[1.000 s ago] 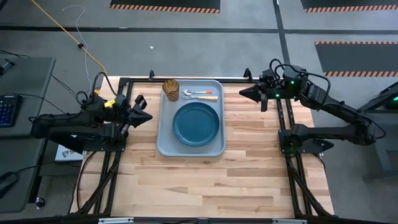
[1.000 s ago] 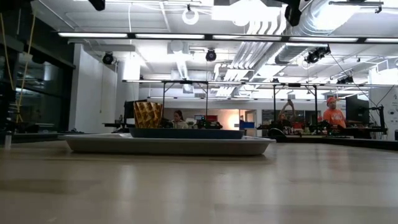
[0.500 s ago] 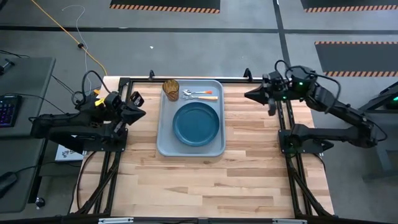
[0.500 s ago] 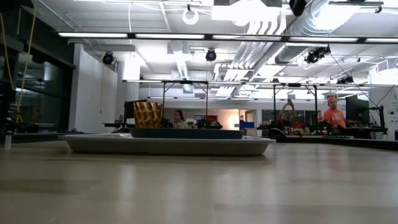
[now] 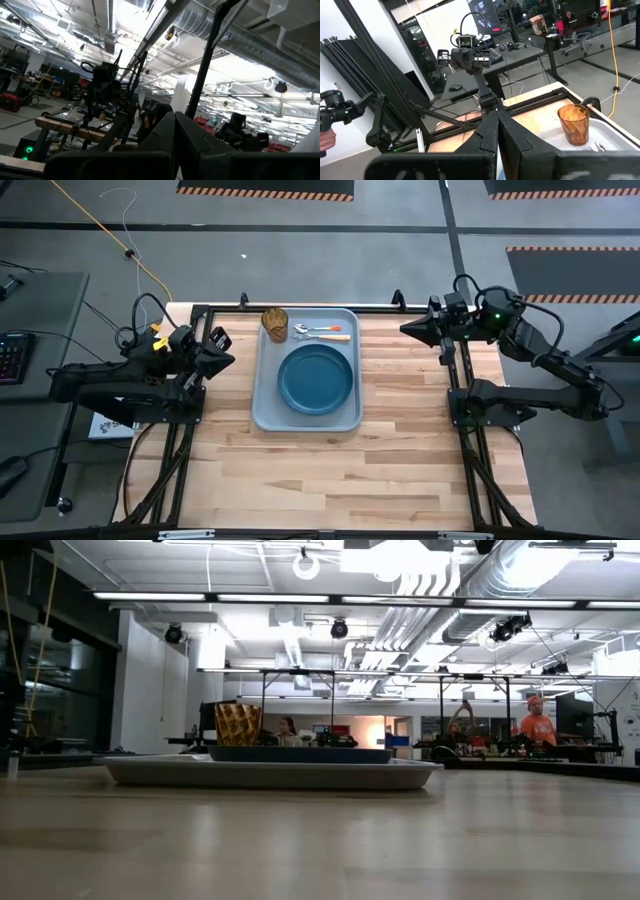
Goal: Pick and place plate/cup/fork/spoon on tray
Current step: Return to Home Position
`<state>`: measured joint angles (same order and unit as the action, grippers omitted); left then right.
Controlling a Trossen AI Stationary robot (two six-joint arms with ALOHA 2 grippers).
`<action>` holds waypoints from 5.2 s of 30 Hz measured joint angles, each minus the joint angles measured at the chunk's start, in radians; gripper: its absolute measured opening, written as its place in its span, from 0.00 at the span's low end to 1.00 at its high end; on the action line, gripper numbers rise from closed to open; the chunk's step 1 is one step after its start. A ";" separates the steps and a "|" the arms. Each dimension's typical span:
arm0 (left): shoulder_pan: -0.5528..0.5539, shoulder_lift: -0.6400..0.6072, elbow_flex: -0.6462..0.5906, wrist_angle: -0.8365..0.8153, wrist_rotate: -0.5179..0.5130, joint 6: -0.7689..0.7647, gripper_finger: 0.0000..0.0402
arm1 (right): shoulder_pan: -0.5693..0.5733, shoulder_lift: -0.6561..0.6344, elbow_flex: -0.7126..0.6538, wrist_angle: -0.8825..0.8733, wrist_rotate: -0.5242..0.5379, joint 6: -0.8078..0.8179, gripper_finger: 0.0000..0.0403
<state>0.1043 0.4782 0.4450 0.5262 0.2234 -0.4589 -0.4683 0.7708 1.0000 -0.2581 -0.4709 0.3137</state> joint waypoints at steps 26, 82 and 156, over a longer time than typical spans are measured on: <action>0.000 -0.049 0.000 -0.064 -0.102 0.080 0.00 | 0.000 0.001 -0.001 0.000 0.078 -0.008 0.00; 0.000 -0.472 -0.433 -0.480 -0.023 0.058 0.00 | 0.000 0.000 -0.001 -0.017 0.003 0.114 0.00; 0.000 -0.474 -0.433 -0.481 -0.025 0.051 0.00 | 0.357 -0.770 -0.945 0.286 0.562 0.003 0.00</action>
<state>0.1040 0.0044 0.0120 0.0456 0.1982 -0.4084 -0.1108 0.0010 0.0546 0.0277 0.0907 0.3164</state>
